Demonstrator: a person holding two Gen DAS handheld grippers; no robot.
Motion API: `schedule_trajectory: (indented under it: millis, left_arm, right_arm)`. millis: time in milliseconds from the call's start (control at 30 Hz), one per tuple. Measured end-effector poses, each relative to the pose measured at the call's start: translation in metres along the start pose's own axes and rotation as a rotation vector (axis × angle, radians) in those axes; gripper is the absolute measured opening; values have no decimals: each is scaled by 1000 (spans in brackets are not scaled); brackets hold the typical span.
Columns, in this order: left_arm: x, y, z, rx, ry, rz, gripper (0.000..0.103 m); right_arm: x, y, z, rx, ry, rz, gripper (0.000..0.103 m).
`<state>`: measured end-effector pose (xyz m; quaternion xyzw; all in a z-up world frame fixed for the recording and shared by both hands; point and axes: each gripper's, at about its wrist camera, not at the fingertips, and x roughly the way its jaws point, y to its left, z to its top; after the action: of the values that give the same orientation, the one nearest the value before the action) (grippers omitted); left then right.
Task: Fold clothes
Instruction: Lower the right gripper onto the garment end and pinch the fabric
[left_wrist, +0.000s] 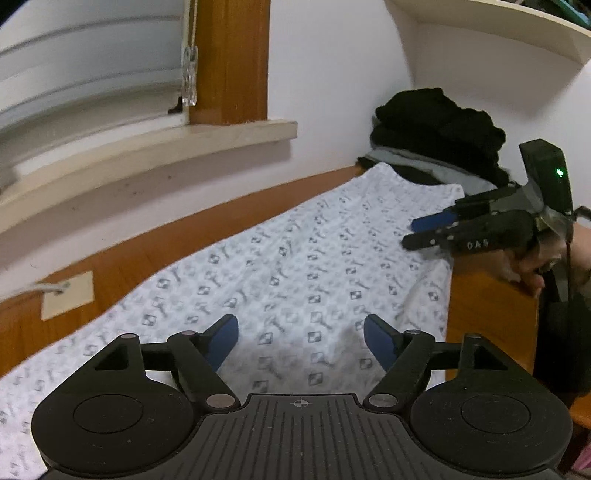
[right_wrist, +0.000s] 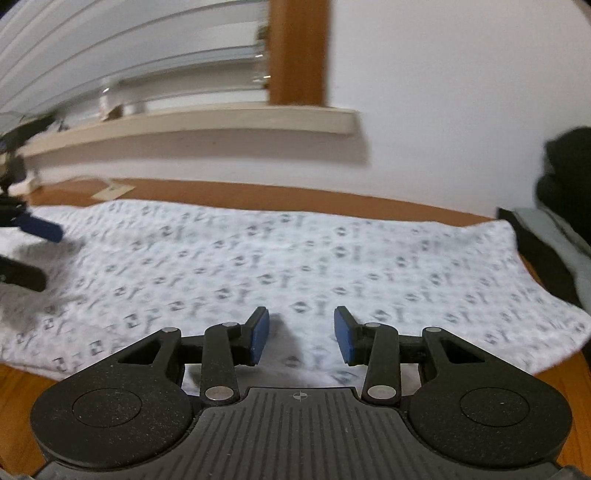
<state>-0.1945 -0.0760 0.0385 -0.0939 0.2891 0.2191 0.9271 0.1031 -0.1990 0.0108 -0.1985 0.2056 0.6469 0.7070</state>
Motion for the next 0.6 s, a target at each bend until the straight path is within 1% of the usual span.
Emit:
schedule_trajectory:
  millis: [100,167,400,533,600]
  left_arm:
    - [10,0,-9,-35,31,-20,78]
    - [8,-4,-11,-33,21,-3,79]
    - [0,-4,-18,-69,23,-18,80]
    - [-4,7,-14,-99,6,-12,85]
    - [-8,18,-11,-123,-16,-3,95]
  right_arm:
    - [3,-1,2,18,15,9,44]
    - [0,-2,1,27,17,13,44]
    - [-2,1,-1,20,17,1,45]
    - [-2,-2,-1,33,14,-4,46]
    - [-6,-6,-1,57,-6,-25,46]
